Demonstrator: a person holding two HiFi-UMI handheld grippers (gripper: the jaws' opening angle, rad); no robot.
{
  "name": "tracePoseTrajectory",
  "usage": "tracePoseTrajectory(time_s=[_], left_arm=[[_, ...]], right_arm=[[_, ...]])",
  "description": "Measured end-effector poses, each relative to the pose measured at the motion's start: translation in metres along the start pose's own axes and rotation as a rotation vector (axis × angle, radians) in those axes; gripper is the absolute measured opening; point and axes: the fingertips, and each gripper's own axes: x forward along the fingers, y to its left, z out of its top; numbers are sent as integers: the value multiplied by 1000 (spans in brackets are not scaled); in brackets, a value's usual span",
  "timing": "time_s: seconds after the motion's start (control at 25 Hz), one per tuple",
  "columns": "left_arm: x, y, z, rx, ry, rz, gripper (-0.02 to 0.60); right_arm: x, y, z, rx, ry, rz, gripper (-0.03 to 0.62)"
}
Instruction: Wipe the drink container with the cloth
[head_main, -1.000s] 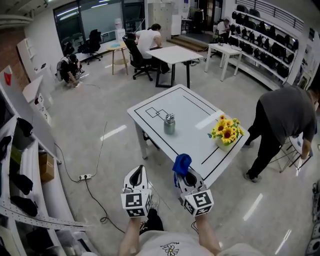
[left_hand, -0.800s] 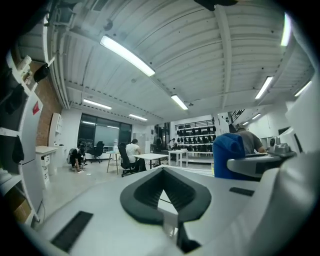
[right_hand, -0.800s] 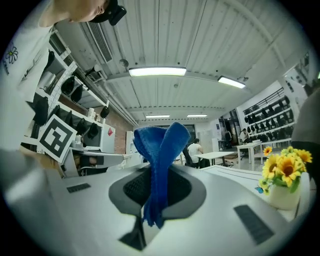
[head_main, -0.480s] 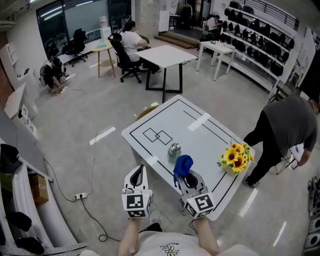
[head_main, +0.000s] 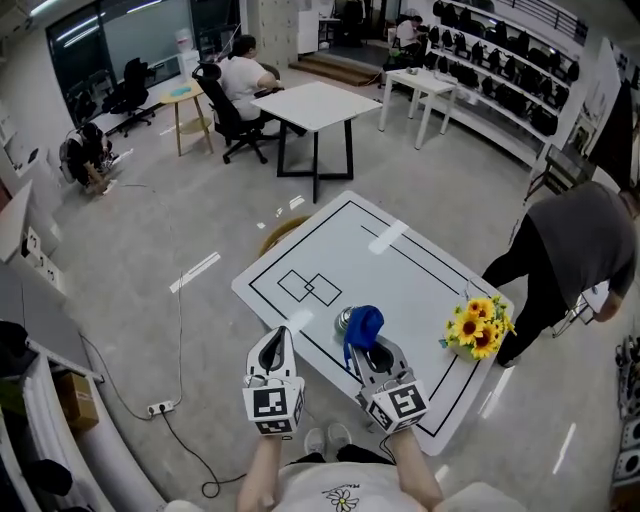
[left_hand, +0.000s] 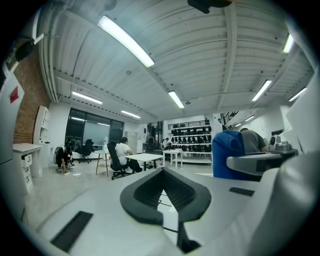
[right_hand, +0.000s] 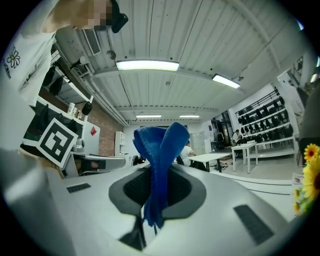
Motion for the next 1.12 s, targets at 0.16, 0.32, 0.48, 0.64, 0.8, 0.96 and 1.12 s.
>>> tracePoseTrajectory(time_s=[0.16, 0.32, 0.48, 0.64, 0.8, 0.96, 1.12], left_arm=[[7, -8, -3, 2, -3, -6, -2], [21, -17, -1, 23, -38, -60, -1], [40, -39, -12, 37, 11, -224, 111], [54, -72, -60, 4, 148, -432, 303], [73, -96, -112, 32, 276, -560, 344], [91, -111, -150, 58, 362, -630, 347], [101, -115, -169, 39, 398, -660, 348]], right_arm=[[0, -10, -3, 12, -3, 7, 41], [-1, -34, 0, -5, -31, -5, 43], [3, -72, -4, -50, -5, -9, 43], [7, -104, -44, -15, 83, 21, 41], [23, -123, -98, 59, 173, 85, 41], [37, -126, -143, 136, 249, 161, 41], [43, -120, -161, 251, 242, 213, 41]])
